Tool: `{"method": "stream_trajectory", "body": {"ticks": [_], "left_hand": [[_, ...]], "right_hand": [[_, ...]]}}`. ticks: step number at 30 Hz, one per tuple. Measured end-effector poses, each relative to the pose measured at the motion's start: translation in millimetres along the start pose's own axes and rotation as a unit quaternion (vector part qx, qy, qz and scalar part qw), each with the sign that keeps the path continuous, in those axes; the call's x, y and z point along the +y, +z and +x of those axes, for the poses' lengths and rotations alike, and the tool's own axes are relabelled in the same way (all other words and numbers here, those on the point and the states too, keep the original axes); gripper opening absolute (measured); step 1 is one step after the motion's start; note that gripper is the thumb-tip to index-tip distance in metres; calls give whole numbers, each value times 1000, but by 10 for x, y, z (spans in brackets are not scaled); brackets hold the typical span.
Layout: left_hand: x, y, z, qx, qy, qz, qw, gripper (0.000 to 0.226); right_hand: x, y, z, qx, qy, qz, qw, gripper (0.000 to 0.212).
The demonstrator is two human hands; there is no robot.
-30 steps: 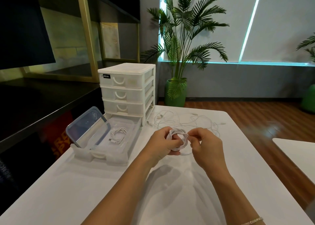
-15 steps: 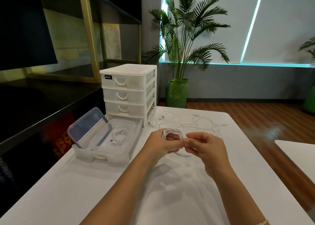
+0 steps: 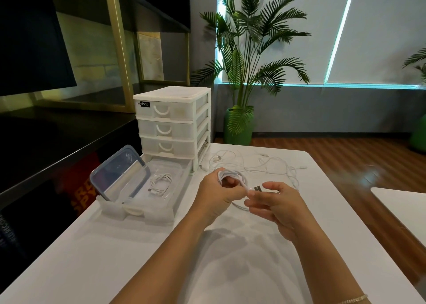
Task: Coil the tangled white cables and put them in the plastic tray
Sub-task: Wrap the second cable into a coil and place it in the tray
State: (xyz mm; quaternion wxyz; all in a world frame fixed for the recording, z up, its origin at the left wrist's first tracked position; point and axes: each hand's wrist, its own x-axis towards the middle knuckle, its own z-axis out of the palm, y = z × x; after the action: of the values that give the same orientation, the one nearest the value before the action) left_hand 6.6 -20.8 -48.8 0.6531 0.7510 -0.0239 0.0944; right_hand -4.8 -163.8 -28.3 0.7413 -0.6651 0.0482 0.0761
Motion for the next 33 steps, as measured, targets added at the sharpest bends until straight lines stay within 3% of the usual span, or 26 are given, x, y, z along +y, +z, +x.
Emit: {"method": "stream_trajectory", "body": {"ticks": [4,11,20,26,33], "left_hand": [[-13,2,7,-12,-9,-40,999,25],[-27,-9,25,-65,-19,-88,994,38],[-10,-32,26,-83,-34,-91,992,34],[-13,-34,16,-90,-52,-90,991,38],[0,-5,-8,-78,-62,-100,990,36]], "right_hand": [[0,33,-5,-14,8,-5,1000,55],[9,83,9,8,-21,17,1000,55],[71,101,43,10,-32,24,999,25],[54,27,21,-50,-3,54,997,9],[61,40,18,-45,3,47,998,6]]}}
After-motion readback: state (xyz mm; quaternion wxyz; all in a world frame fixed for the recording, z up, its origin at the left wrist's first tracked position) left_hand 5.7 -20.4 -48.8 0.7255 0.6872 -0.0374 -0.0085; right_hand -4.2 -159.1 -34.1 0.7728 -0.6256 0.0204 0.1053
